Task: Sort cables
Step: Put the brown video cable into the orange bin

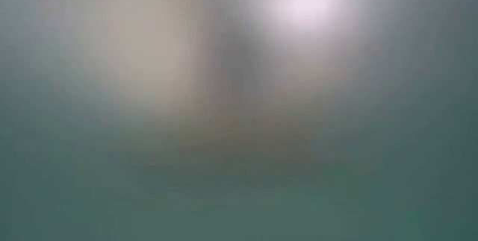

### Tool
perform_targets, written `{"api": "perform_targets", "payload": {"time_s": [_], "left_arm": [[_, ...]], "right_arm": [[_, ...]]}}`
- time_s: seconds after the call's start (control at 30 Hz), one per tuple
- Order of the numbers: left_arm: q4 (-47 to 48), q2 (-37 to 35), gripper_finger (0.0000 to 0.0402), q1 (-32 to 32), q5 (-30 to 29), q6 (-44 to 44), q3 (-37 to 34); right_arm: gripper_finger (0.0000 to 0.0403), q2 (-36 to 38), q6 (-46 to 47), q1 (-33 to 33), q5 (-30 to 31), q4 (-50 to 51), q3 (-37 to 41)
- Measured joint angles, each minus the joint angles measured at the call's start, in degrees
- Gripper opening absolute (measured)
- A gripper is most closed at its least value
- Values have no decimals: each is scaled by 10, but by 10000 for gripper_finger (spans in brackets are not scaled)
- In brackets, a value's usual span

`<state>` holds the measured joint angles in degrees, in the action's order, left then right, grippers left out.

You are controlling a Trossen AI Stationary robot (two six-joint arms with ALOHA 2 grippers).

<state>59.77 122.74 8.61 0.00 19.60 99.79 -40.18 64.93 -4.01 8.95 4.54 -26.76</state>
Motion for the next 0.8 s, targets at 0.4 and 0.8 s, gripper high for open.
{"api": "perform_targets", "payload": {"time_s": [0.4,0.8], "left_arm": [[-29,-4,0,0,-18,15,-66],[-32,-7,0,-1,-71,14,-56]], "right_arm": [[29,0,-2,0,0,0,0],[29,0,-1,0,14,0,0]]}}
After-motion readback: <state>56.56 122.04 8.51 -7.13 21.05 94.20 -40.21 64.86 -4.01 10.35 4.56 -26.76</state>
